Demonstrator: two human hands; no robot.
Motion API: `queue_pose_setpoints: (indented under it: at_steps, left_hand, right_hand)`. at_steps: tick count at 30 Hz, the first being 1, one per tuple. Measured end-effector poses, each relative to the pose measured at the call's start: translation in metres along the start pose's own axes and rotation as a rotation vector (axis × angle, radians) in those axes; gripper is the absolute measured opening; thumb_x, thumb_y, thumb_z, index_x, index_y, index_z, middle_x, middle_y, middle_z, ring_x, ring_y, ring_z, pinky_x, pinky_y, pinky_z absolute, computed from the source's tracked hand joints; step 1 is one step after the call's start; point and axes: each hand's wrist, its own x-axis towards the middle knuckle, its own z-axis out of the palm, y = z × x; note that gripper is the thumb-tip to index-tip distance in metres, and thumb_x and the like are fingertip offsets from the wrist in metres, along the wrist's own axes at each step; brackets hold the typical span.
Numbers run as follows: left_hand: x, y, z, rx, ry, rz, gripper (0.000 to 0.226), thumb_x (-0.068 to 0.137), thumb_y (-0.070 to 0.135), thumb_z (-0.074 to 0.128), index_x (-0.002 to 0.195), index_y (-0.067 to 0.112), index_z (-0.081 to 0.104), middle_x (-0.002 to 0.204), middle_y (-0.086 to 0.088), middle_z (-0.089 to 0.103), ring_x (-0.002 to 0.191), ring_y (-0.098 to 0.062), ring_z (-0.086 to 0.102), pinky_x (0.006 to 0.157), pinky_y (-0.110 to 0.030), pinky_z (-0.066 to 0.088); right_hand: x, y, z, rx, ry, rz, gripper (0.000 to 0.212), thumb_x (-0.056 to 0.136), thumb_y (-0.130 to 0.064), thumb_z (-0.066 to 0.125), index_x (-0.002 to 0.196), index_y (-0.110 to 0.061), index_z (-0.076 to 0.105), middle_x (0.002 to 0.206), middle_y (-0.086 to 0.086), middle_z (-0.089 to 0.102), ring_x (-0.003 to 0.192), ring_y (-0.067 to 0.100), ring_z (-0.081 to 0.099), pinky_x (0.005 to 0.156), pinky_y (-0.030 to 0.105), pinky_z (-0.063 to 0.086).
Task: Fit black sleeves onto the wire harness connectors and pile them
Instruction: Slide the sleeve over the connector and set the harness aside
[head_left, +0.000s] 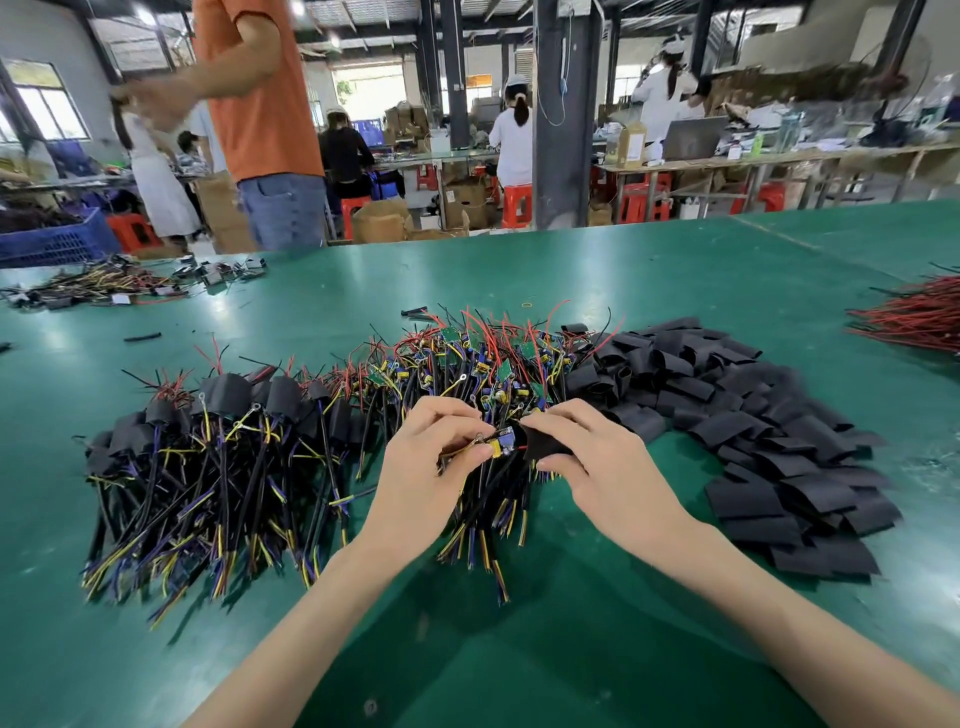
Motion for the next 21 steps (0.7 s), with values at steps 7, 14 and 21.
queue_pose_setpoints:
  at_steps: [7, 14, 21]
  left_hand:
    - [-0.0007, -0.0012, -0.0021, 0.038, -0.079, -0.006, 0.016, 0.079, -0.002, 0.07, 0.093, 0.006, 0.073, 0.102, 0.002, 0.055, 0.093, -0.001, 0.055, 0.082, -0.013, 0.042]
    - [-0.002, -0.0014, -0.0035, 0.01, -0.113, -0.08, 0.013, 0.08, 0.003, 0.072, 0.09, 0.011, 0.072, 0.084, 0.009, 0.059, 0.075, 0.0, 0.055, 0.071, -0.007, 0.037]
    - [-0.0019, 0.0025, -0.0037, -0.092, -0.069, -0.174, 0.031, 0.077, 0.0, 0.073, 0.083, 0.028, 0.062, 0.075, 0.009, 0.064, 0.07, 0.0, 0.056, 0.071, -0.009, 0.041]
  right_hand:
    - [0.0019, 0.0042, 0.0002, 0.089, -0.037, 0.018, 0.038, 0.082, -0.012, 0.068, 0.12, -0.018, 0.063, 0.116, -0.003, 0.057, 0.092, 0.017, 0.055, 0.083, 0.035, 0.046]
    - [0.0019, 0.0052, -0.0013, 0.137, -0.112, -0.047, 0.04, 0.08, -0.008, 0.07, 0.119, -0.015, 0.063, 0.116, -0.005, 0.058, 0.105, 0.014, 0.053, 0.093, 0.022, 0.038]
    - [0.0011, 0.0008, -0.0009, 0.214, -0.1, 0.014, 0.037, 0.083, -0.013, 0.068, 0.119, -0.017, 0.064, 0.114, -0.009, 0.059, 0.1, 0.011, 0.055, 0.091, 0.02, 0.037]
